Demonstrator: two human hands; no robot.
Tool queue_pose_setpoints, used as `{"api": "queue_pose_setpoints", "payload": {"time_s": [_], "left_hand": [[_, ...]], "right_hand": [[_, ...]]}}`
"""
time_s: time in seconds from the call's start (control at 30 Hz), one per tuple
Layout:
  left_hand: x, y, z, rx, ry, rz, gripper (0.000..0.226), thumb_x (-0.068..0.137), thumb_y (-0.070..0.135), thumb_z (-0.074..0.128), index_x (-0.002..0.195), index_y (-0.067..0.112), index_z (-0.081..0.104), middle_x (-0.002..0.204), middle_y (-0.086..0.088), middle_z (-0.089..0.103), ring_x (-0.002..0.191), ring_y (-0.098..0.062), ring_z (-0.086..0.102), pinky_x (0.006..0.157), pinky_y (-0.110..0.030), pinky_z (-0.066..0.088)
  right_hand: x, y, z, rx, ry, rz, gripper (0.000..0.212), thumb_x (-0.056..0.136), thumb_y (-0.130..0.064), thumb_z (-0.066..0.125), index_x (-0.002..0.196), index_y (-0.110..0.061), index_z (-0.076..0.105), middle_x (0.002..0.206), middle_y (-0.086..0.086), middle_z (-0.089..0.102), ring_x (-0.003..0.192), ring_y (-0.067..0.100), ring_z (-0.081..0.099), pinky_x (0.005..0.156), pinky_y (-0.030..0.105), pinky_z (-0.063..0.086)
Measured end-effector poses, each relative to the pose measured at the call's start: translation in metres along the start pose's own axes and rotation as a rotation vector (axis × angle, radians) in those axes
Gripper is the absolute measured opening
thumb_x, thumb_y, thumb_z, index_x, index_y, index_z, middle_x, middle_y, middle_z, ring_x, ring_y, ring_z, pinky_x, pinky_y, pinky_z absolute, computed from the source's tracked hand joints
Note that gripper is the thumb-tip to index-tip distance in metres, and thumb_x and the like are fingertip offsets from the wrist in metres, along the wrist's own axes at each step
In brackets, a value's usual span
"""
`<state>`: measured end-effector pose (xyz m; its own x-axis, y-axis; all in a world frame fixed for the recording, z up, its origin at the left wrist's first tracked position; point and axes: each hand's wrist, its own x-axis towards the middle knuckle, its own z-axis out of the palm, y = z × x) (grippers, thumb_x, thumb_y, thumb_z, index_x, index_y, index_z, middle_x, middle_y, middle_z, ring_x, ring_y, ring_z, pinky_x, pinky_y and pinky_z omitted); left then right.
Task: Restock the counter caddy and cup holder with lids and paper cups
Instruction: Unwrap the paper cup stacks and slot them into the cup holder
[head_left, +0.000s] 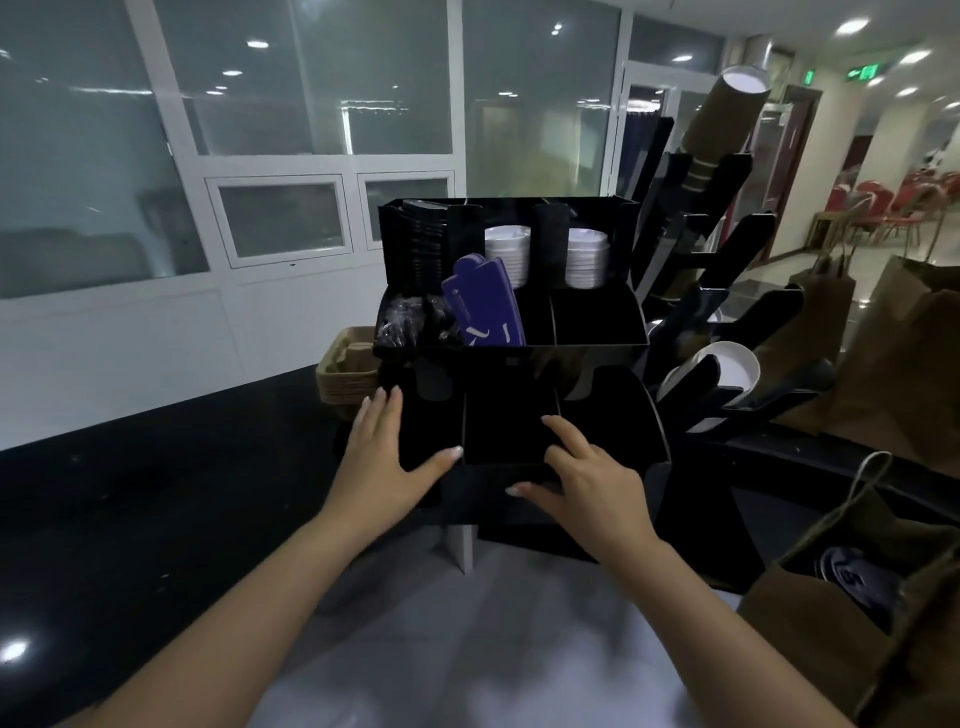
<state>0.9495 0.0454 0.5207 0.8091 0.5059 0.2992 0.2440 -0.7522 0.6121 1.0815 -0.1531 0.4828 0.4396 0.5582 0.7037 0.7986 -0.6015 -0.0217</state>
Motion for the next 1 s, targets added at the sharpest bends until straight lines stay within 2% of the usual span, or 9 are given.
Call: {"api": "queue_pose_setpoints", "payload": {"time_s": [0.07, 0.17, 0.33, 0.5, 0.7, 0.9, 1.0], "left_hand": [[0.007, -0.005, 0.004, 0.158, -0.04, 0.03, 0.102, 0.079, 0.071, 0.053, 0.155, 0.019, 0.008, 0.162, 0.001, -0.005, 0.147, -0.013, -0.017, 0.12, -0.037, 0.004], [0.019, -0.009, 0.011, 0.399, -0.033, 0.091, 0.096, 0.084, 0.071, 0.044, 0.153, 0.012, 0.016, 0.162, -0.011, 0.0, 0.147, -0.02, -0.018, 0.12, -0.036, 0.008], [0.044, -0.003, 0.023, 0.548, -0.02, 0.067, 0.09, 0.086, 0.071, 0.034, 0.15, 0.008, 0.026, 0.16, -0.015, 0.016, 0.148, -0.025, -0.014, 0.12, -0.036, 0.013], [0.067, -0.001, 0.033, 0.595, -0.061, 0.019, 0.09, 0.086, 0.073, 0.03, 0.149, 0.009, 0.029, 0.161, -0.012, 0.014, 0.147, -0.024, -0.017, 0.12, -0.038, 0.016], [0.083, -0.005, 0.039, 0.653, -0.084, 0.037, 0.087, 0.087, 0.074, 0.024, 0.147, 0.013, 0.036, 0.161, -0.005, 0.015, 0.147, -0.025, -0.019, 0.118, -0.039, 0.016], [0.093, -0.008, 0.045, 0.663, -0.092, 0.079, 0.08, 0.088, 0.072, 0.023, 0.136, 0.014, 0.052, 0.159, -0.01, 0.022, 0.146, -0.027, -0.021, 0.118, -0.037, 0.016], [0.097, -0.012, 0.04, 0.687, -0.126, 0.098, 0.074, 0.09, 0.07, 0.025, 0.127, 0.015, 0.059, 0.155, -0.01, 0.03, 0.147, -0.027, -0.019, 0.118, -0.039, 0.015]], "right_hand": [[0.008, 0.004, 0.005, -0.005, -0.048, 0.028, 0.048, 0.073, -0.064, 0.062, 0.07, -0.016, 0.056, 0.14, -0.007, 0.054, 0.067, 0.015, 0.065, 0.037, 0.024, 0.04], [0.02, 0.011, 0.013, 0.0, -0.129, 0.075, 0.048, 0.076, -0.062, 0.064, 0.074, -0.015, 0.058, 0.149, -0.012, 0.042, 0.066, 0.012, 0.063, 0.04, 0.026, 0.044], [0.044, 0.021, 0.021, 0.0, -0.262, 0.131, 0.049, 0.08, -0.062, 0.062, 0.088, -0.013, 0.063, 0.156, -0.017, 0.027, 0.076, 0.014, 0.067, 0.05, 0.023, 0.038], [0.063, 0.031, 0.026, -0.039, -0.375, 0.162, 0.055, 0.083, -0.064, 0.056, 0.107, -0.015, 0.061, 0.159, -0.018, 0.016, 0.082, 0.015, 0.067, 0.053, 0.024, 0.038], [0.07, 0.038, 0.034, -0.034, -0.374, 0.164, 0.054, 0.084, -0.063, 0.056, 0.107, -0.015, 0.062, 0.159, -0.017, 0.017, 0.083, 0.016, 0.067, 0.048, 0.023, 0.029], [0.072, 0.042, 0.042, -0.051, -0.339, 0.165, 0.055, 0.084, -0.063, 0.056, 0.107, -0.013, 0.063, 0.159, -0.015, 0.018, 0.083, 0.016, 0.066, 0.053, 0.024, 0.038], [0.072, 0.041, 0.045, -0.075, -0.344, 0.176, 0.055, 0.087, -0.063, 0.053, 0.113, -0.015, 0.057, 0.161, -0.014, 0.009, 0.085, 0.018, 0.063, 0.055, 0.026, 0.042]]}}
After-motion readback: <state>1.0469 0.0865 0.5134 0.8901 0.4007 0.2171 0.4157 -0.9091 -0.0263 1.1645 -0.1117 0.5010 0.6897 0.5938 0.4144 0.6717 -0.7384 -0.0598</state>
